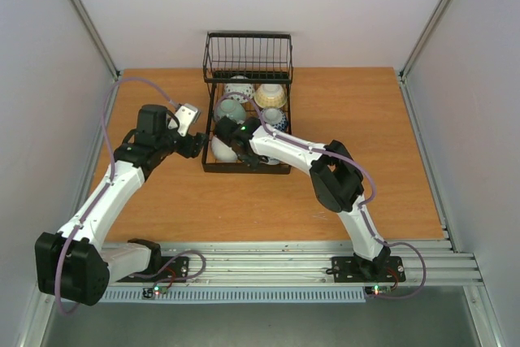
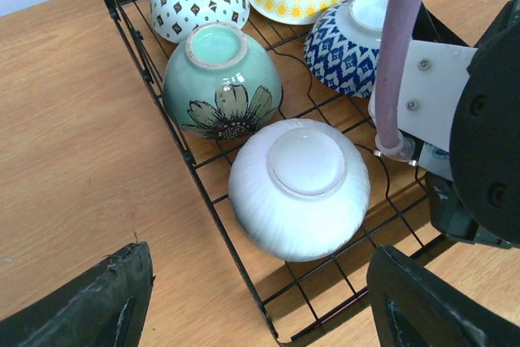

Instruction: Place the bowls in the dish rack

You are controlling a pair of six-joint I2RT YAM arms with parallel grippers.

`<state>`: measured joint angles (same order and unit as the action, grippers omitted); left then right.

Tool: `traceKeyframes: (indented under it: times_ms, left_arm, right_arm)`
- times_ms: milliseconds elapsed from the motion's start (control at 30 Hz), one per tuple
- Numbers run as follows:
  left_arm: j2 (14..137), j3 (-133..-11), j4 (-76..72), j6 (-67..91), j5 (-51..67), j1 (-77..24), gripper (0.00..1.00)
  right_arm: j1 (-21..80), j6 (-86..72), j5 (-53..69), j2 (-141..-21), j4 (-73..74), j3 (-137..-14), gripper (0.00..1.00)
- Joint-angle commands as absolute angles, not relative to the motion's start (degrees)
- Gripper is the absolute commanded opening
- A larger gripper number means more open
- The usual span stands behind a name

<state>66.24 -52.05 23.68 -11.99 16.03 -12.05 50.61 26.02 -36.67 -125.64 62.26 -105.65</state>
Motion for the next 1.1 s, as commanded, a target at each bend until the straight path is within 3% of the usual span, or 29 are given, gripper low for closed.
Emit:
traceKeyframes:
  times_ms: [0,833,1067]
  left_arm:
    - [65.59,-52.12,21.31,-11.58,15.76,-11.69,0.73]
    - [64.16,-52.12,21.47,-11.6,15.64,-11.34,0.73]
    - [63.18,-51.5,20.79,-11.47,15.82,-11.0,0.74]
  right_arm:
    - [52.29,26.27,-32.19,-123.44,61.77,-105.03,0.99]
    - [54.41,25.88,-28.36,-122.27,60.39,-104.75,0.99]
    - [55.23,24.65,-26.13,-117.22,58.08,-102.39,0.99]
